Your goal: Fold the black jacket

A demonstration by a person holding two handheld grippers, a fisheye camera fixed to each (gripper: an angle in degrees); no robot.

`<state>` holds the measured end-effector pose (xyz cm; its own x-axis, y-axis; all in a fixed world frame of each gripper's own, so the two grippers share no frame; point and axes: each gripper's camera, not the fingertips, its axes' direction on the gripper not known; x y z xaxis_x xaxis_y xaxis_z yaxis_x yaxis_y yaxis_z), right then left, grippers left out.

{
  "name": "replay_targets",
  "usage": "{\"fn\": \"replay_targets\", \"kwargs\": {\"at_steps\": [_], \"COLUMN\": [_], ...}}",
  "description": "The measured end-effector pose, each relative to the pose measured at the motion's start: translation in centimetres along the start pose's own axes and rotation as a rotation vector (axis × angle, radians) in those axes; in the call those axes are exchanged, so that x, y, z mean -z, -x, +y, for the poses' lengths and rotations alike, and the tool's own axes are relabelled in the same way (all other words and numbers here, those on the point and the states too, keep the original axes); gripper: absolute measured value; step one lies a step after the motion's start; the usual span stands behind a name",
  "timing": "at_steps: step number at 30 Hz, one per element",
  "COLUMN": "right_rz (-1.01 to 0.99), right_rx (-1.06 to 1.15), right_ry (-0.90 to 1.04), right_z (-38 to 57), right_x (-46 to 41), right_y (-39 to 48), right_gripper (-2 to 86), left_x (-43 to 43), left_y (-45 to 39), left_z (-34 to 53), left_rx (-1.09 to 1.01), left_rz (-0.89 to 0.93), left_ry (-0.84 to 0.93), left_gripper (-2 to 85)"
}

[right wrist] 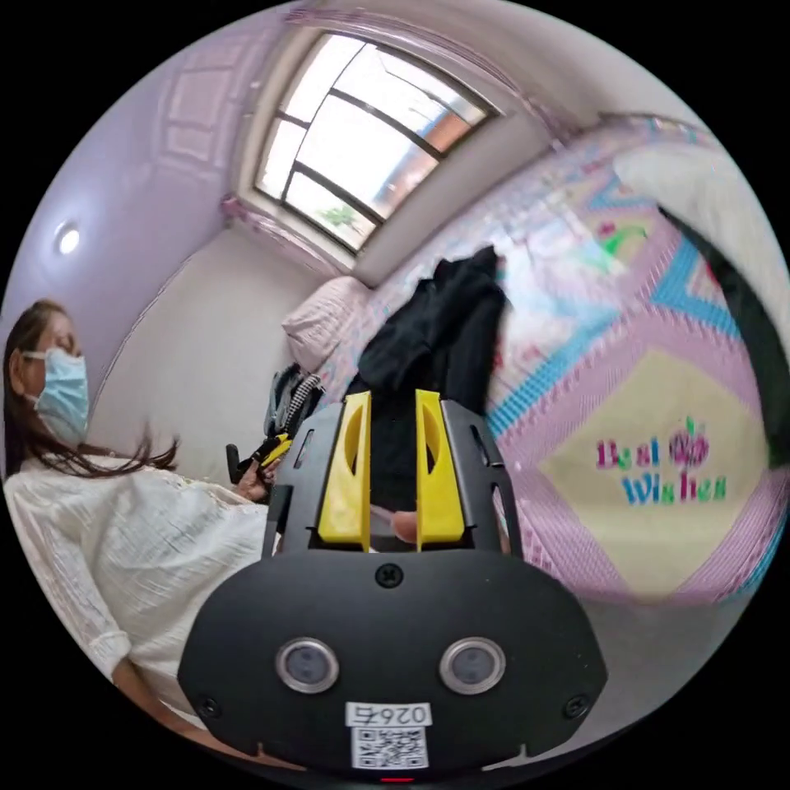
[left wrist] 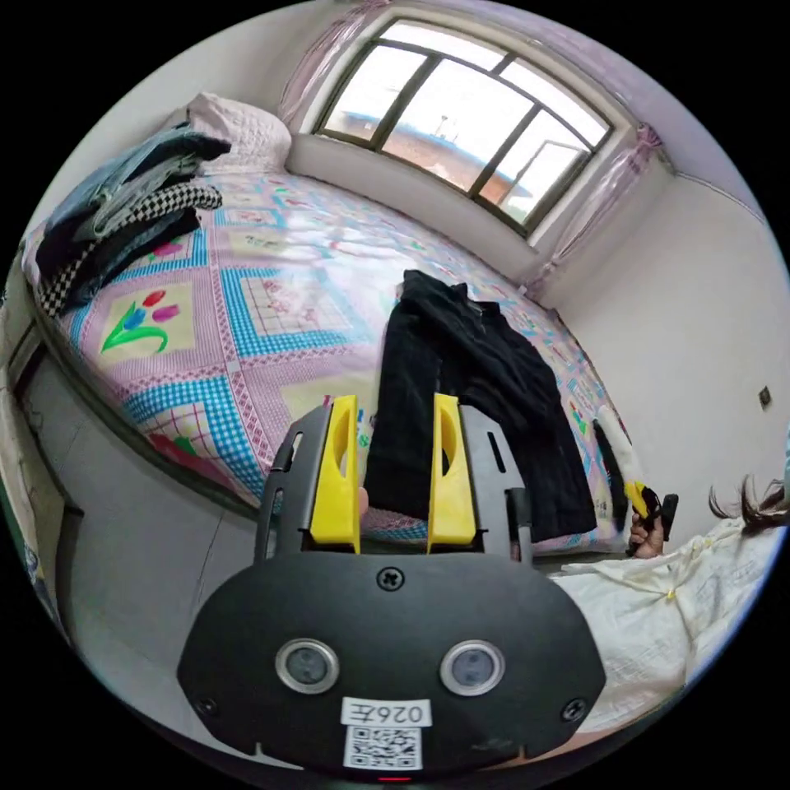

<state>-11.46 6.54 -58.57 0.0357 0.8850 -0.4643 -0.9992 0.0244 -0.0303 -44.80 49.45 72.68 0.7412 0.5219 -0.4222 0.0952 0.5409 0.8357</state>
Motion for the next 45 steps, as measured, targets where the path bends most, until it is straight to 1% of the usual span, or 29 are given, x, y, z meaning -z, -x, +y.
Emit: {"fn": "replay_targets", "kwargs": {"at_steps": [2,4,7,10,13,16,17,19,21,23,26,29,31,34,36,40,45], "right_rz": [0.015,0.028,0.076,0.074,0.033,-0.007,-0.019,-0.017,-0.030,-0.090,-0.140,-0.133,-0.172,-0.225,-0.254,-0.287,-0.335], "right_rx": [-0.130,-0.197,-0.272,-0.318,-0.311,-0.275,-0.261,-0.251,-0.251,-0.257,-0.304,-0.320,-0.330,-0.329,-0.318,-0.289,-0.292], "right_ry": [0.066,0.059,0.079,0.108,0.129,0.209,0.240,0.260,0.273,0.286,0.295,0.306,0.273,0.244,0.244,0.264,0.245], "right_z": [0.9,1.3,1.1,0.5,-0.7,-2.3,-3.0,-3.9,-4.8,-5.7,-6.3,-6.4,-6.2,-6.1,-6.0,-5.5,-6.1], "right_x": [-1.2,-1.2,-1.2,-1.7,-2.5,-4.3,-5.1,-6.1,-6.7,-7.5,-7.9,-6.8,-5.8,-4.1,-3.0,0.7,4.1], "right_y": [-4.0,-6.0,-8.5,-10.2,-11.0,-11.4,-11.5,-11.7,-12.2,-13.1,-14.5,-15.2,-15.3,-14.9,-14.3,-12.6,-10.7], "right_gripper": [6.5,8.0,11.0,12.8,12.2,10.2,9.2,8.1,7.6,6.9,5.1,3.1,2.4,2.1,1.9,1.8,1.7], "left_x": [-3.0,-5.9,-8.3,-10.2,-11.0,-11.0,-10.9,-11.8,-11.7,-11.8,-12.2,-10.5,-8.3,-5.2,-3.4,1.4,5.4], "left_y": [2.1,3.4,3.3,2.7,2.5,2.8,2.7,2.3,1.8,1.7,3.5,6.3,8.0,9.1,9.4,9.2,8.6], "left_z": [0.5,0.1,-1.7,-3.8,-5.5,-7.0,-7.2,-7.9,-8.2,-8.6,-9.2,-9.3,-8.8,-7.9,-7.4,-6.7,-8.0], "left_rx": [0.060,0.074,0.023,-0.030,-0.066,-0.082,-0.086,-0.116,-0.135,-0.152,-0.015,0.085,0.140,0.188,0.210,0.190,0.183], "left_rz": [-0.002,0.019,0.072,0.143,0.153,0.197,0.201,0.242,0.217,0.209,0.303,0.446,0.601,0.736,0.777,0.838,0.875], "left_ry": [0.071,0.143,0.193,0.248,0.297,0.328,0.333,0.424,0.424,0.438,0.486,0.433,0.332,0.213,0.185,0.171,0.140], "left_gripper": [15.6,16.3,16.7,16.7,16.6,17.1,16.3,13.8,11.9,8.9,6.5,5.7,4.8,3.5,2.9,2.4,2.1]}}
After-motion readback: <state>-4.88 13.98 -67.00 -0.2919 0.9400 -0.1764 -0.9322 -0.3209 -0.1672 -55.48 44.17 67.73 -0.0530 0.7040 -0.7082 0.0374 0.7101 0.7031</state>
